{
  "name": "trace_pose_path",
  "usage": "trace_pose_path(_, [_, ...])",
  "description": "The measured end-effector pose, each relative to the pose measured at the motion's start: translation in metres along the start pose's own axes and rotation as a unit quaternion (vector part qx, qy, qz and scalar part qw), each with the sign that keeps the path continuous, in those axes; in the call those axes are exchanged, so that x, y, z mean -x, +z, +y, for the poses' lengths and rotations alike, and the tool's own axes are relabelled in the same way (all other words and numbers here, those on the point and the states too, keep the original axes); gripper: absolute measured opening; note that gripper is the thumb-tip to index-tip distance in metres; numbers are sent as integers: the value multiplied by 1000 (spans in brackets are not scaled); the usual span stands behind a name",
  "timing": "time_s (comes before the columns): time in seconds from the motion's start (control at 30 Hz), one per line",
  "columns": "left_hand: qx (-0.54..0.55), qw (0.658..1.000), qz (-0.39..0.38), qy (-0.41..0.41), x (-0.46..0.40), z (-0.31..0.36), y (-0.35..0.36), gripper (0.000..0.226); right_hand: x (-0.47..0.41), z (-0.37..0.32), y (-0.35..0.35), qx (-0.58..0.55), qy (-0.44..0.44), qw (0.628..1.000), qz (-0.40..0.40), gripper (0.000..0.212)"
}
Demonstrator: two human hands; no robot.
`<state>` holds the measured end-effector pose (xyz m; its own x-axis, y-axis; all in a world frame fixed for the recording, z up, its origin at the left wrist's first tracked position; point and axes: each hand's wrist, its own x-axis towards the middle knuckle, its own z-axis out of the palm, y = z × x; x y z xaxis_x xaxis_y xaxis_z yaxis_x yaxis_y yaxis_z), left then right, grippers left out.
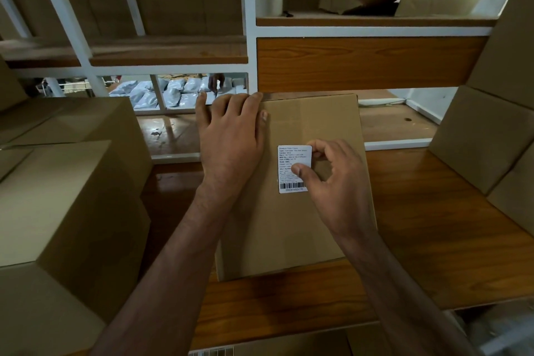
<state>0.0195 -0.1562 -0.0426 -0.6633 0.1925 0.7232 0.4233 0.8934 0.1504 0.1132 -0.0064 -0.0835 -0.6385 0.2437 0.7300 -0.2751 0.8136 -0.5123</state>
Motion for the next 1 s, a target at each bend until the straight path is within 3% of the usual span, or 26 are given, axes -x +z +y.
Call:
trace_pose_path(0.4, [13,1000,3,9,1,-1,0,45,11,2,-2,-30,-31,997,57,29])
trace_pose_path(0.67, [43,999,3,15,-2,-3,1,42,10,8,-4,-98,-42,993,49,27])
trace_pose_path(0.83, [156,982,-12,102,-2,-11,-3,30,0,3,-11,-256,60,965,17,14])
trace_pose_path(1.0, [222,965,-23,139,0,-17,-4,39,-14,1,-15,-327,109,939,11,12])
